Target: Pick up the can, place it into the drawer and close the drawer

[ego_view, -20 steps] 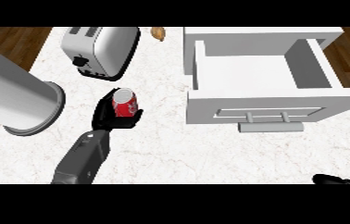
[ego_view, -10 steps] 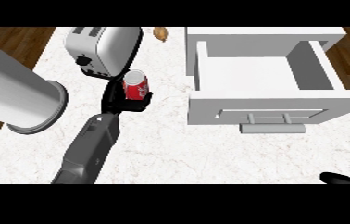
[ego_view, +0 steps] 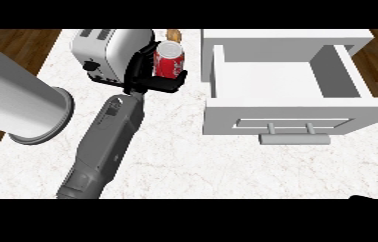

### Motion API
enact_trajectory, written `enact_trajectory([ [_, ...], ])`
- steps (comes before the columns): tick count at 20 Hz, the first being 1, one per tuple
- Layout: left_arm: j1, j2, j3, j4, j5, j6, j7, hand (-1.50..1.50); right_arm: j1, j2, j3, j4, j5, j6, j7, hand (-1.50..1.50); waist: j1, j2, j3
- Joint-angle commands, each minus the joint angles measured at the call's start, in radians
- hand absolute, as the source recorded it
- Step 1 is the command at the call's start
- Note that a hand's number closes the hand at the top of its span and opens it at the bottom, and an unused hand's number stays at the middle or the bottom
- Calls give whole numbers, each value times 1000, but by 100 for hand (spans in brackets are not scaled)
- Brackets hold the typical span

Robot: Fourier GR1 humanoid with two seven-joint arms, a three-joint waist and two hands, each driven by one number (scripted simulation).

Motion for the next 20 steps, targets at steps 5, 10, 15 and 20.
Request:
enact_trajectory([
  [5, -121, -5, -158, -213, 81, 165, 275, 150, -24, -24, -16, 13, -36, 18, 26, -150, -10, 4, 0],
  [10, -221, -5, -171, -252, 55, 214, 386, 150, -91, -39, -8, -22, -5, -26, 78, -150, -10, 6, -1],
  [15, -409, -5, -212, -96, 100, 293, 413, 150, -60, 0, 33, -2, 13, -15, 40, -150, -34, 12, 0],
  [20, -542, -5, -200, -33, 120, 307, 481, 150, -137, -40, 6, 43, 1, -31, 71, -150, -30, 12, 0],
])
